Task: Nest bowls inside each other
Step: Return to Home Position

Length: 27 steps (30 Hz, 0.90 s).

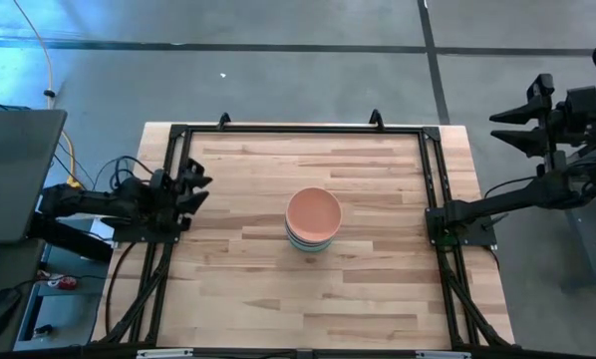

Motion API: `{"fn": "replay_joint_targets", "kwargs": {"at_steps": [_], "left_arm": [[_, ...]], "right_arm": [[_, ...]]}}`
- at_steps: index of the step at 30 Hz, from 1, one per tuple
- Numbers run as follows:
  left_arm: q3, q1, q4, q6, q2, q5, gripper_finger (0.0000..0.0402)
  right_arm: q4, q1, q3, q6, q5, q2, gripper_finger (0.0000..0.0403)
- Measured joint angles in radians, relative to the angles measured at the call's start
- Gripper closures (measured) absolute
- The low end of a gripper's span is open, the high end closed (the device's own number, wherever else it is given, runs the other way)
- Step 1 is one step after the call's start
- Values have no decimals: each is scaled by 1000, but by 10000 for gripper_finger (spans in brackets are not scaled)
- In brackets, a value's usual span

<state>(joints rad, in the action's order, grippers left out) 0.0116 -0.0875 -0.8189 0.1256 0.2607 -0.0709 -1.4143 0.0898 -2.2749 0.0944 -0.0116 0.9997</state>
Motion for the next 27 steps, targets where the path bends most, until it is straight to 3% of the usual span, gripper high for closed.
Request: {"fn": "replay_joint_targets", "kwargs": {"at_steps": [9, 19, 27], "left_arm": [[0, -5, 97, 128, 0, 205, 234], [46, -5, 202, 139, -28, 203, 234], [221, -4, 720, 127, -120, 200, 234]], "right_arm": [[-11, 0, 0, -73, 0, 0, 276], [-1, 0, 0, -167, 0, 0, 276], [-2, 0, 0, -184, 0, 0, 276]]}}
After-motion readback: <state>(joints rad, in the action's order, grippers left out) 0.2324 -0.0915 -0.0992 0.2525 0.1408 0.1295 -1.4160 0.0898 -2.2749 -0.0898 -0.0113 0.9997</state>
